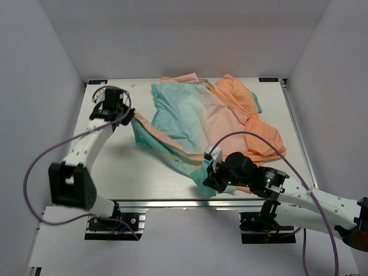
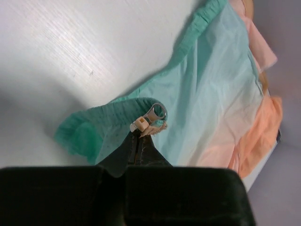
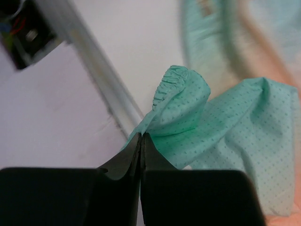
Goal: Zip up the jacket
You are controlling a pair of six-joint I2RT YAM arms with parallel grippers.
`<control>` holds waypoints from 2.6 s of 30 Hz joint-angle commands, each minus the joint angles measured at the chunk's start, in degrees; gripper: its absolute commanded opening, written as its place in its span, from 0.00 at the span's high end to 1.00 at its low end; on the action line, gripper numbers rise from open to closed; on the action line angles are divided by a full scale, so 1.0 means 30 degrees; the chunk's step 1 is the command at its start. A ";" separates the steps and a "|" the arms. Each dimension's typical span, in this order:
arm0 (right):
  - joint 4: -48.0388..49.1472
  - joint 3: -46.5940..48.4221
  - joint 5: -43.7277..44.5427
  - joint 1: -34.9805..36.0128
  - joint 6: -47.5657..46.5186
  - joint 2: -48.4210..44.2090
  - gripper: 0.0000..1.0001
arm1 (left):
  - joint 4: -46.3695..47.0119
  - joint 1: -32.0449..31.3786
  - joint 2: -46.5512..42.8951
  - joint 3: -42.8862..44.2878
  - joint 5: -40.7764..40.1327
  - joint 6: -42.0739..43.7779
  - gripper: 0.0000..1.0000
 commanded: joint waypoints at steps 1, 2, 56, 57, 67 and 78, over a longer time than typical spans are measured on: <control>0.0075 -0.0214 -0.5022 0.0691 -0.2069 0.0354 1.00 | -0.0373 -0.0026 0.4528 0.3951 -0.2329 -0.1000 1.00; -0.0302 -0.0157 -0.5469 0.0750 -0.2336 0.0793 1.00 | -0.0817 -0.0026 0.5653 0.5043 -0.2507 -0.1146 1.00; -0.1122 0.3330 0.5453 -1.3781 0.6655 1.3631 0.11 | -0.0964 -0.8196 0.2514 -0.9592 0.4491 0.2225 0.02; -0.1764 0.3243 0.5542 -1.3781 0.6713 1.3397 0.11 | -0.1780 -0.8489 0.1833 -0.9710 0.4638 0.1960 0.02; -0.3938 0.2447 0.6127 -1.3781 0.5749 0.8329 0.11 | -0.5891 -0.9314 0.0789 -0.2164 -0.1621 0.3299 0.02; -0.0925 1.1664 0.0042 -1.9167 0.0832 1.3152 0.11 | -0.2493 -0.2929 1.4794 1.6889 0.1959 1.0881 0.02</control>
